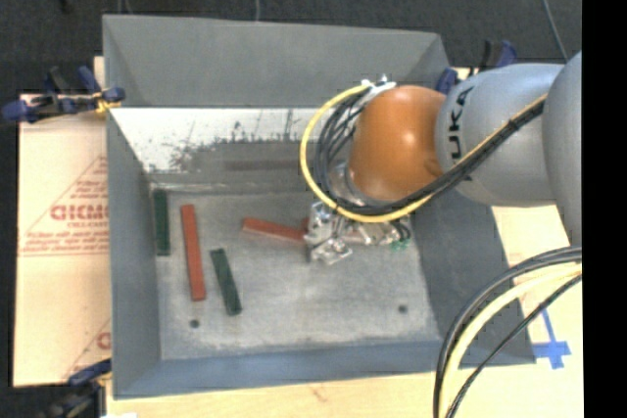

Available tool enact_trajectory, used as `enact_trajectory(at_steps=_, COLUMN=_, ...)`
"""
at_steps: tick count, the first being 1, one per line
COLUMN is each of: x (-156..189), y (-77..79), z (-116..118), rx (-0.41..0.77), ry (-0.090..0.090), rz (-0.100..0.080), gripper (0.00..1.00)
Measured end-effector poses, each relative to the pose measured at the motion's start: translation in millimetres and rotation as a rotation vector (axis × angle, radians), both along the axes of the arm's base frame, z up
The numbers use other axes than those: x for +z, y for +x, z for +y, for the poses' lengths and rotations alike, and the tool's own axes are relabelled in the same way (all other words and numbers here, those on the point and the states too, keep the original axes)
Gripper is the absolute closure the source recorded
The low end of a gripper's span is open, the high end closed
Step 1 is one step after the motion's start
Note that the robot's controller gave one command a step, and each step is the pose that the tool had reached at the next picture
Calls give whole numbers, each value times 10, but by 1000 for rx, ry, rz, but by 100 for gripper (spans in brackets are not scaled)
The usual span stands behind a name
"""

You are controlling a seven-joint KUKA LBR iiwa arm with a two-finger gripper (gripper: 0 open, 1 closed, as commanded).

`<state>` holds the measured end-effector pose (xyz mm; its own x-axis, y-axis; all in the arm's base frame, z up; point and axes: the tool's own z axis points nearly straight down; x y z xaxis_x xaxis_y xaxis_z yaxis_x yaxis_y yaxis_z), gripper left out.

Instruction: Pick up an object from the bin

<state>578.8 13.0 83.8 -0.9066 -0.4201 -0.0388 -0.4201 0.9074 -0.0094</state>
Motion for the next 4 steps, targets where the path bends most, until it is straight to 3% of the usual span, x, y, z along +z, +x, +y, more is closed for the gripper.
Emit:
enact_trajectory(at_steps=1, x=377, y=-88, z=-44, rx=1, ry=-7, rz=40, gripper=100)
enact_trajectory(at_steps=2, x=461, y=56, z=13, rx=-3, ry=-6, rz=36, gripper=0)
enact_trajectory(at_steps=3, x=333, y=94, z=33, rx=-5, ry=-6, rz=37, gripper=0)
enact_trajectory(at_steps=4, x=-33, y=216, z=21, rx=-200, ry=-4, rz=41, gripper=100)
